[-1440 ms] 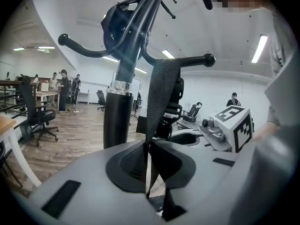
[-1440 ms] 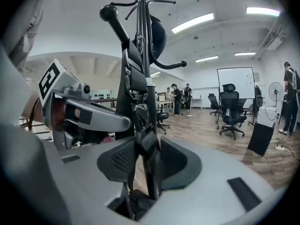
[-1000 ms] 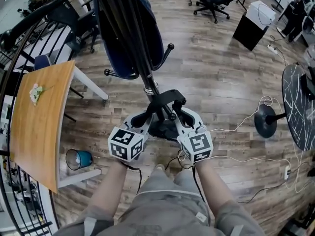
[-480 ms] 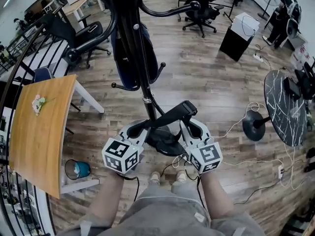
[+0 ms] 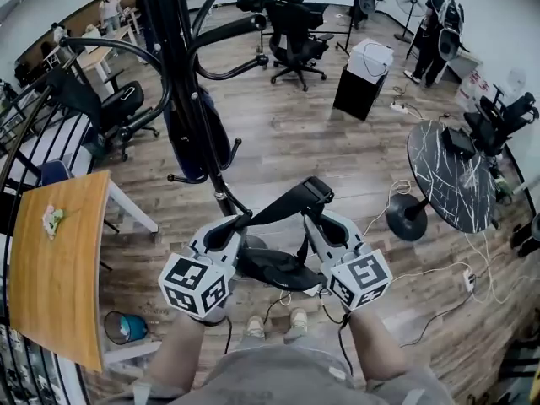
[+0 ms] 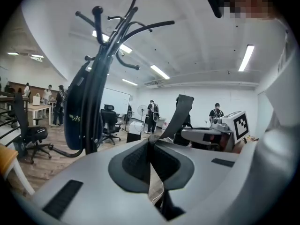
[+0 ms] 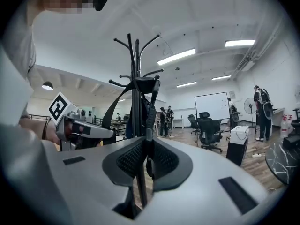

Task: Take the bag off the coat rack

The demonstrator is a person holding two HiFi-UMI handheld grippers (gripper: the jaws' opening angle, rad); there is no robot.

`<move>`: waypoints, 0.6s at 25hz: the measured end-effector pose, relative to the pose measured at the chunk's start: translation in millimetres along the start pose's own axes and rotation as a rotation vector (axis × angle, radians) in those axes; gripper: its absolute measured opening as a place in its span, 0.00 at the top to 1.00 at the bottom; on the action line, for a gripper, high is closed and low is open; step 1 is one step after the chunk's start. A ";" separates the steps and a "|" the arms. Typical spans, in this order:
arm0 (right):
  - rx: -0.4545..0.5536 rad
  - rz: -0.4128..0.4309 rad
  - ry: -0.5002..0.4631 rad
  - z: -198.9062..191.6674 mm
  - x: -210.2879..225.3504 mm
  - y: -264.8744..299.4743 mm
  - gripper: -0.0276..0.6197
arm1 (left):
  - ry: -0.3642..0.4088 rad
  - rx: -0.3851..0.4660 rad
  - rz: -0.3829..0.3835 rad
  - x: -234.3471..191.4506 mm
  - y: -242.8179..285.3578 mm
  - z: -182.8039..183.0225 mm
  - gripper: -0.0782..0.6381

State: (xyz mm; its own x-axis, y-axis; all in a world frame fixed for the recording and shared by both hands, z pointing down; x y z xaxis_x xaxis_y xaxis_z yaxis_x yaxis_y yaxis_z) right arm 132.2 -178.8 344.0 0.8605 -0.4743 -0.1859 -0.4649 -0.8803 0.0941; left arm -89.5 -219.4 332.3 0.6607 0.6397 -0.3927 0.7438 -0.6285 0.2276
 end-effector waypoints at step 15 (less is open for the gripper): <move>-0.076 -0.324 -0.076 52.0 33.5 -156.1 0.88 | 0.086 0.011 -0.398 128.6 58.3 26.7 0.87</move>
State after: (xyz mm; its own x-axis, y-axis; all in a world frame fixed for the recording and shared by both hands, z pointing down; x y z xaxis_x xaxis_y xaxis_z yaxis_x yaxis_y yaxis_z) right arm 222.7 -57.0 272.2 0.9417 -0.1710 -0.2897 -0.1510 -0.9844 0.0901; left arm 36.1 -185.6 271.3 0.3276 0.8682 -0.3726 0.9424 -0.3285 0.0631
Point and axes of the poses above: the fingertips, and each gripper's own axes: y forward along the fingers, x to its right, z out of its top, the point moved 8 cm from there along -y, backward along the fingers, and after that the axes turned 15 degrees about -y, right-handed, at the moved point
